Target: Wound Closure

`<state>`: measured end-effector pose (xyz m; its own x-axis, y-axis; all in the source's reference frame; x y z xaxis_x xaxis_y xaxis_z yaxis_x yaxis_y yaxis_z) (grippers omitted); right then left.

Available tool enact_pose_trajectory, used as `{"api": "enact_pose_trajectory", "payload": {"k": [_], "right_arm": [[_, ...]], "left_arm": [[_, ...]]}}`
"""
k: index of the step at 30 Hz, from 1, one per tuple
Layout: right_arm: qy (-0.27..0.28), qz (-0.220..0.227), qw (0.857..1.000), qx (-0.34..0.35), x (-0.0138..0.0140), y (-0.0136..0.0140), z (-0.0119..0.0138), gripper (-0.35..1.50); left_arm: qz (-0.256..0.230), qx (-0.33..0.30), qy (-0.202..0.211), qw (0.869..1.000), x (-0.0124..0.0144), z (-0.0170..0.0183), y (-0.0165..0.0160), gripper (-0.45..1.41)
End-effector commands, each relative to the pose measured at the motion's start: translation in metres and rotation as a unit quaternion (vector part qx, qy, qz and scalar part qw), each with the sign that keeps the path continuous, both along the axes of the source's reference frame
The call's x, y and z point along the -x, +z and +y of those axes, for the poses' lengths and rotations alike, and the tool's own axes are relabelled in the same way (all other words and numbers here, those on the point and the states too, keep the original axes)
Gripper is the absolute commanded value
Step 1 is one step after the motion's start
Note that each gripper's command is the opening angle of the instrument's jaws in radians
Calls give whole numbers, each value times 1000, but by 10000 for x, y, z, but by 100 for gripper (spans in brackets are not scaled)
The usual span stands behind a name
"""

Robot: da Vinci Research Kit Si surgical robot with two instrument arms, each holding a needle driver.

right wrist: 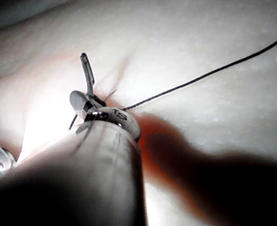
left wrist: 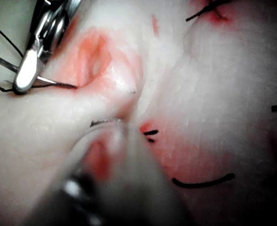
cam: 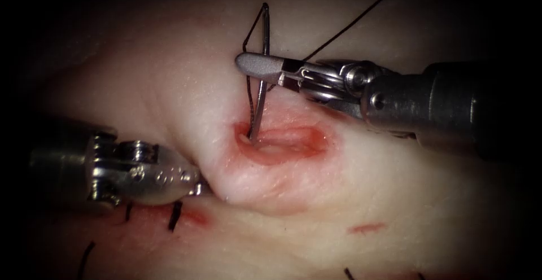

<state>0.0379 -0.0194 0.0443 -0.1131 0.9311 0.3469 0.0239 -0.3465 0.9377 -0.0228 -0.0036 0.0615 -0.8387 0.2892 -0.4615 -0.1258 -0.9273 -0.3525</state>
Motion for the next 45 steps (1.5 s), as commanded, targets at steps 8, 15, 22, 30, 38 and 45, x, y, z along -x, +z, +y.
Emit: {"api": "enact_pose_trajectory", "payload": {"k": [8,15,22,30,38,45], "right_arm": [[-10,10,1000,-18,-14,-11,-21,-35],[-11,9,1000,-23,-13,-9,-20,-35],[-14,19,999,-31,-22,-14,-35,-35],[-15,20,999,-31,-22,-16,-36,-35],[-20,25,999,-33,-30,-24,-53,-35],[18,5,1000,-15,-26,-15,-40,-35]], "left_arm": [[-1,0,0,1000,4,-1,5,-37],[-1,0,0,1000,4,-1,5,-37],[-1,0,1,1000,4,-1,5,-37],[-1,0,1,1000,4,-1,5,-38],[-1,0,1,1000,4,-1,5,-38],[-1,0,1,1000,4,-1,5,-38]]}}
